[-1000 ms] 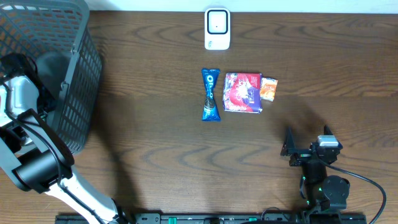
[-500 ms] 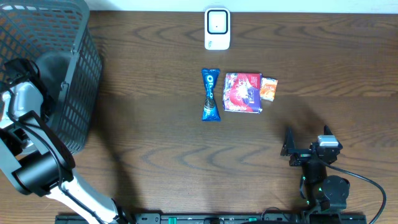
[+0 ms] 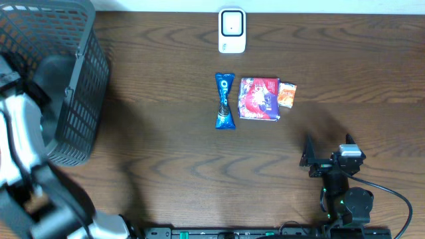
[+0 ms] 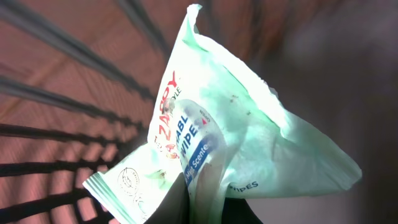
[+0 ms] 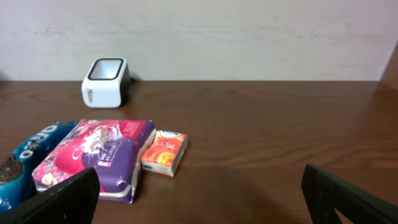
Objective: Scan the item barcode
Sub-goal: 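Lift the green wipes pack and carry it past the scanner, left gripper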
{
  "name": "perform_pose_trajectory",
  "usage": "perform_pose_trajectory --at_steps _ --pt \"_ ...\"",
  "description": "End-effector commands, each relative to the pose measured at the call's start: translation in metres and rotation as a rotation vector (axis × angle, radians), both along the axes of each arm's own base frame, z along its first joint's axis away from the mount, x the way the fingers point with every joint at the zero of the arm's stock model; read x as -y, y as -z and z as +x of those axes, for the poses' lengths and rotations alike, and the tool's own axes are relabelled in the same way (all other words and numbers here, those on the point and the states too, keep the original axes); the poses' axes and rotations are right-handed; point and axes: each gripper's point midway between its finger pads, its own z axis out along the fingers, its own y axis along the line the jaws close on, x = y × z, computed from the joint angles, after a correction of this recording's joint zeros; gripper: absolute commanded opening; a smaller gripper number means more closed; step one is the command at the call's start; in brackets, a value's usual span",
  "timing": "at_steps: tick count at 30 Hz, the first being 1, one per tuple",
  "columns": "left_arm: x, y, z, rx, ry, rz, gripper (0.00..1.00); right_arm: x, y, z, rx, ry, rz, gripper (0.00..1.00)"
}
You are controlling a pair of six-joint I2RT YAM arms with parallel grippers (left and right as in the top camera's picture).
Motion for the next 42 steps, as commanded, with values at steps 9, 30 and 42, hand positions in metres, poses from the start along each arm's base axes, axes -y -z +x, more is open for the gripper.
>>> perform_pose_trajectory --at_steps 9,30,42 --pt "0.124 -0.253 -0.021 0.786 0.243 0.137 0.07 -0.002 0.000 0.000 0.000 -0.011 0.014 0.99" --pt "0.405 -0.124 0.067 0.464 0.834 -0.207 0.07 -0.002 0.000 0.000 0.000 -0.011 0.014 0.99" --pt "0.430 0.036 0.099 0.193 0.565 -0.262 0.07 -0.002 0.000 0.000 0.000 -0.011 0.014 0.99"
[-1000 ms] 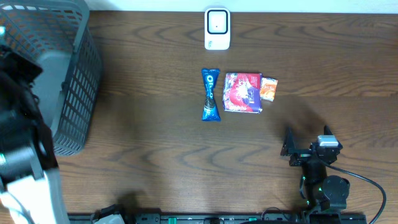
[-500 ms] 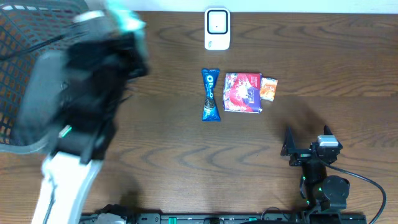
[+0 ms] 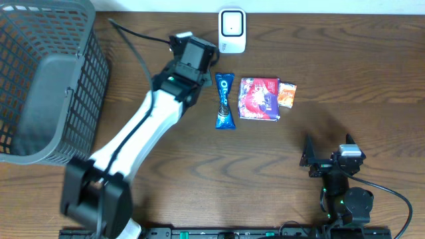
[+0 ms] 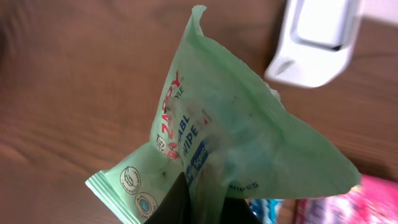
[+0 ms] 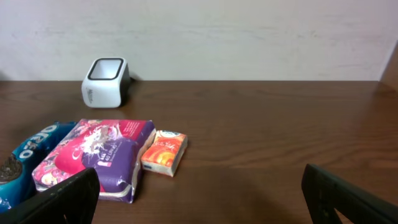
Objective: Scan the item barcode
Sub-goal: 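Lift the green wipes pack and carry it past the scanner, left gripper, then lower the wipes pack left of the Oreo pack and open the left gripper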
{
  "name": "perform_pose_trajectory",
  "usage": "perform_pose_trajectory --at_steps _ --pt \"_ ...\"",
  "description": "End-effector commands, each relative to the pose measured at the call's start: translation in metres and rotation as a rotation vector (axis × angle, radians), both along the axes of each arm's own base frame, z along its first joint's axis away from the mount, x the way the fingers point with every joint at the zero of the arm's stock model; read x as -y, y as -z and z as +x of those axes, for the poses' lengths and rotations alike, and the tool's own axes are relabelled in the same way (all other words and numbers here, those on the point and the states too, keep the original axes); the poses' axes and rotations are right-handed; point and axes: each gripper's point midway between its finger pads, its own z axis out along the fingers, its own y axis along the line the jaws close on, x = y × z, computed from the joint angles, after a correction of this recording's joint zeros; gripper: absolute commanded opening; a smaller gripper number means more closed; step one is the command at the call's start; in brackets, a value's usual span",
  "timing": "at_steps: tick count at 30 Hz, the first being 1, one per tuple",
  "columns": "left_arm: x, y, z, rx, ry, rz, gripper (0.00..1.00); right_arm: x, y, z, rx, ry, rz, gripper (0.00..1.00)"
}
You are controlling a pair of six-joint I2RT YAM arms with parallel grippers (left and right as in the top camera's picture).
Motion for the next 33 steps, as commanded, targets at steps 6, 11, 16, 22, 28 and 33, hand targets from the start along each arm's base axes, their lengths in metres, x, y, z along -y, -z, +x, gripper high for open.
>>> perform_pose_trajectory --at_steps 6,11,16,22,28,33 --pt "0.013 0.050 0.000 -0.060 -0.236 -0.116 0.07 -0.002 0.000 0.000 0.000 -0.011 0.015 0.99" --pt "0.027 0.063 0.003 -0.053 -0.226 -0.131 0.07 -0.002 0.000 0.000 0.000 -0.011 0.015 0.99" --pt "0.025 0.081 0.006 -0.076 -0.233 -0.113 0.08 -0.002 0.000 0.000 0.000 -0.011 0.015 0.99" --pt "0.025 0.088 0.004 -0.093 -0.231 -0.100 0.08 -0.002 0.000 0.000 0.000 -0.011 0.015 0.99" --pt "0.036 0.091 0.000 -0.133 -0.191 -0.149 0.40 -0.002 0.000 0.000 0.000 -0.011 0.015 0.99" --pt "0.038 0.069 0.001 -0.102 -0.115 -0.135 0.42 -0.002 0.000 0.000 0.000 -0.011 0.015 0.99"
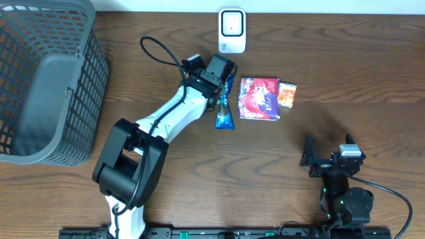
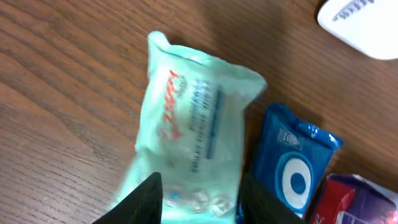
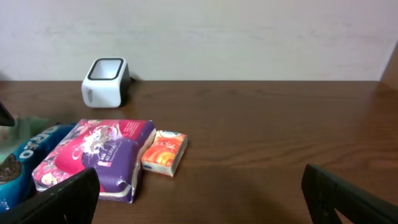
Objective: Scan the item barcode
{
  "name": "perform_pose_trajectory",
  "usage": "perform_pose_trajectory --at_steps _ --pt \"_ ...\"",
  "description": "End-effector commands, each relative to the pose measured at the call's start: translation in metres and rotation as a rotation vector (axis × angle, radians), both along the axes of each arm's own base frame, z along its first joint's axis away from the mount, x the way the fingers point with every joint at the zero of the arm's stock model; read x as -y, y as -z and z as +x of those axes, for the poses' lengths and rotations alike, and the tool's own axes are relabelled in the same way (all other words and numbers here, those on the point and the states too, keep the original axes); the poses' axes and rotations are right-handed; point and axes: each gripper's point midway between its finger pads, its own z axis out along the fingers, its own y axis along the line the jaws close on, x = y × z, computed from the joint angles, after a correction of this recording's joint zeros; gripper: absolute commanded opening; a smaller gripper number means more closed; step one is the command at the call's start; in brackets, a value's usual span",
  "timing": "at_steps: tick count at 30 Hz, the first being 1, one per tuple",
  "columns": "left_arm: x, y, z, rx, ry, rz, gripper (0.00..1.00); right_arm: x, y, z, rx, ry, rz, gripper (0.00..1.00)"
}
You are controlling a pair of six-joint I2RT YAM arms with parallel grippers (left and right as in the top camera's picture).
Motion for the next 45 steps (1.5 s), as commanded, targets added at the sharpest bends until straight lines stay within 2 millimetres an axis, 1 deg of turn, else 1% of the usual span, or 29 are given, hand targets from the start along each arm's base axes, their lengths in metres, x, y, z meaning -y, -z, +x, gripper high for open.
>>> perform_pose_trajectory --at_steps 1,3,5,6,7,8,10,11,13,14,15,17,20,24,26,30,34,44,45 --pt "0.002 -0.035 0.004 0.060 0.074 0.003 0.43 -0.002 0.000 0.000 0.000 -0.011 0.015 0.99" --pt "0.000 -0.059 0.005 0.109 0.117 0.024 0.45 -0.002 0.000 0.000 0.000 -0.011 0.015 0.99" --pt "-0.004 -0.090 0.005 0.172 0.175 0.063 0.46 -0.002 0.000 0.000 0.000 -0.011 0.015 0.99" --pt "-0.007 -0.104 0.003 0.196 0.204 0.081 0.49 -0.002 0.000 0.000 0.000 -0.011 0.015 0.99" --pt "-0.010 -0.118 0.000 0.218 0.232 0.099 0.56 -0.002 0.001 0.000 0.000 -0.011 0.015 0.99" --pt "-0.014 -0.131 -0.003 0.235 0.254 0.115 0.61 -0.002 0.000 0.000 0.000 -0.011 0.015 0.99" --pt "-0.024 -0.155 -0.014 0.259 0.281 0.137 0.63 -0.002 0.001 0.000 0.000 -0.011 0.015 0.99" --pt "-0.032 -0.166 -0.021 0.265 0.286 0.147 0.69 -0.002 0.001 0.000 0.000 -0.011 0.015 0.99" --pt "-0.046 -0.181 -0.036 0.258 0.276 0.151 0.87 -0.002 0.001 0.000 0.000 -0.011 0.015 0.99" --pt "-0.053 -0.186 -0.046 0.246 0.272 0.156 0.94 -0.002 0.001 0.000 0.000 -0.011 0.015 0.99" --pt "-0.060 -0.189 -0.055 0.229 0.270 0.162 0.98 -0.002 0.000 0.000 0.000 -0.011 0.015 0.99" --pt "-0.075 -0.192 -0.074 0.184 0.264 0.179 0.98 -0.002 0.000 0.000 0.000 -0.011 0.015 0.99" --pt "-0.096 -0.188 -0.104 0.092 0.261 0.212 0.98 -0.002 0.000 0.000 0.000 -0.011 0.015 0.99" --pt "-0.114 -0.176 -0.136 -0.040 0.271 0.255 0.98 -0.002 0.000 0.000 0.000 -0.011 0.015 0.99" --pt "-0.118 -0.169 -0.146 -0.093 0.258 0.259 0.98 -0.002 0.001 0.000 0.000 -0.011 0.015 0.99" --pt "-0.113 -0.159 -0.156 -0.158 0.242 0.200 0.98 -0.002 0.001 0.000 0.000 -0.011 0.015 0.99" --pt "-0.117 -0.149 -0.166 -0.211 0.246 0.219 0.98 -0.002 0.000 0.000 0.000 -0.011 0.015 0.99" --pt "-0.118 -0.147 -0.168 -0.217 0.220 0.207 0.98 -0.002 0.000 0.000 0.001 -0.011 0.016 0.99" --pt "-0.118 -0.147 -0.168 -0.217 0.220 0.207 0.98 -0.005 -0.003 0.000 0.013 -0.027 0.033 0.99"
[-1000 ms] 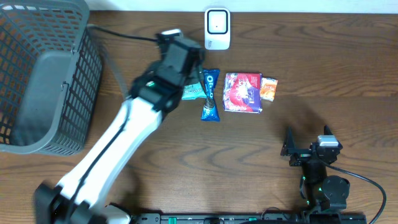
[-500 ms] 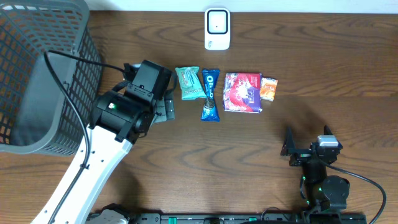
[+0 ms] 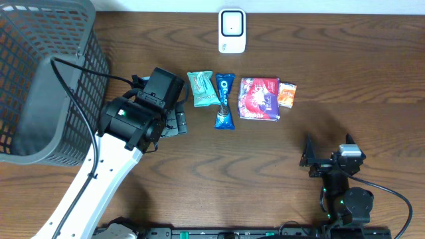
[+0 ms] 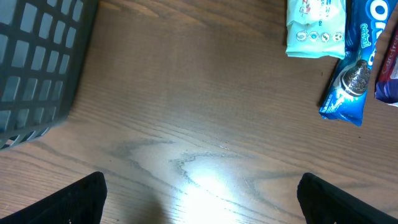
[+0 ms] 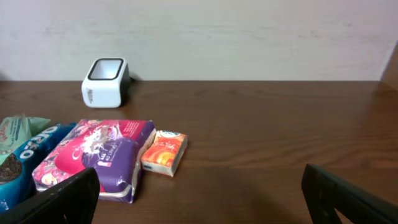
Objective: Scan the item barcode
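The white scanner (image 3: 232, 30) stands at the table's far edge, also seen in the right wrist view (image 5: 104, 81). A green wipes pack (image 3: 202, 88) lies flat just left of the blue Oreo pack (image 3: 225, 101). My left gripper (image 3: 178, 121) is open and empty over bare table, to the left of and nearer than the wipes pack (image 4: 315, 25). Its fingertips (image 4: 74, 199) are spread wide. My right gripper (image 5: 199, 199) is open and empty near the front right.
A grey mesh basket (image 3: 46, 79) fills the left side, and its wall (image 4: 37, 62) is close to my left gripper. A pink-purple pack (image 3: 259, 98) and a small orange box (image 3: 287, 94) lie right of the Oreo pack.
My left gripper has let go of the green wipes pack and now sits back to the left, open. The pack lies on the table beside the Oreo pack. The right arm is unchanged.
My left gripper first held the wipes pack at the basket. Then it held the pack beside the scanner. Then the pack lay on the table next to the Oreo pack with the fingers still at it. Now the gripper is away and empty.
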{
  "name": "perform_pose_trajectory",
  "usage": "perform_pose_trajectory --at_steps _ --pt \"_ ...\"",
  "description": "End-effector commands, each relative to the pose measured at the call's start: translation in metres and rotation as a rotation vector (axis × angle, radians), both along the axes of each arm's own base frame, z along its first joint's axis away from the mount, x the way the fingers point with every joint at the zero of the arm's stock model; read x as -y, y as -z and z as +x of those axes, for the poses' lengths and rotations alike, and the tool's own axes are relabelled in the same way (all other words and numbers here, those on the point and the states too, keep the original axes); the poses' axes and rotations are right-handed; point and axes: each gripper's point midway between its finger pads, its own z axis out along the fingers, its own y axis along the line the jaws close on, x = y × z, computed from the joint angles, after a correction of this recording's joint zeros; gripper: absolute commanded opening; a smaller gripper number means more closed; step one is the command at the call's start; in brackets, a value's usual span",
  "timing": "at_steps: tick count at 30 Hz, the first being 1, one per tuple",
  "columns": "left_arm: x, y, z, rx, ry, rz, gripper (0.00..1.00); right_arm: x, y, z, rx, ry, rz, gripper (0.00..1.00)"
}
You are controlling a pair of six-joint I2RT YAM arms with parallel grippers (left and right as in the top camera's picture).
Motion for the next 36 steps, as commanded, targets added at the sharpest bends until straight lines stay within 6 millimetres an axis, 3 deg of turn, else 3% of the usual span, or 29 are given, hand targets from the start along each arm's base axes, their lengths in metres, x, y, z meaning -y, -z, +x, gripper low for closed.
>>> perform_pose_trajectory --at_steps 1,3,5,7,11,16,23,27,30,36 --pt "-0.001 0.004 -0.001 -0.015 -0.021 -0.001 0.98 -0.009 -0.006 0.000 0.026 -0.048 0.064 0.99" --pt "-0.001 0.004 -0.001 -0.015 -0.021 -0.001 0.98 -0.028 -0.015 -0.002 0.042 -0.151 0.193 0.99" --pt "-0.001 0.004 -0.001 -0.015 -0.021 -0.001 0.98 -0.061 -0.014 -0.012 -0.021 -0.343 0.407 0.99" --pt "-0.001 0.004 -0.001 -0.015 -0.021 -0.001 0.98 -0.080 -0.013 -0.021 -0.087 -0.449 0.542 0.99" --pt "-0.001 0.004 -0.001 -0.015 -0.021 -0.001 0.98 -0.080 -0.032 -0.022 -0.065 -0.459 0.723 0.99" --pt "-0.001 0.004 -0.001 -0.015 -0.021 -0.001 0.98 -0.077 -0.092 -0.031 0.167 -0.521 0.665 0.99" --pt "-0.001 0.004 -0.001 -0.015 -0.021 -0.001 0.98 -0.051 -0.119 -0.015 0.083 -0.299 0.432 0.99" --pt "-0.001 0.004 -0.001 -0.015 -0.021 -0.001 0.98 -0.047 -0.117 0.005 -0.125 -0.243 0.313 0.99" --pt "-0.001 0.004 -0.001 -0.015 -0.021 -0.001 0.98 -0.050 -0.099 0.025 -0.352 -0.237 0.285 0.99" --pt "-0.001 0.004 -0.001 -0.015 -0.021 -0.001 0.98 -0.080 -0.069 0.064 -0.681 -0.376 0.365 0.99"
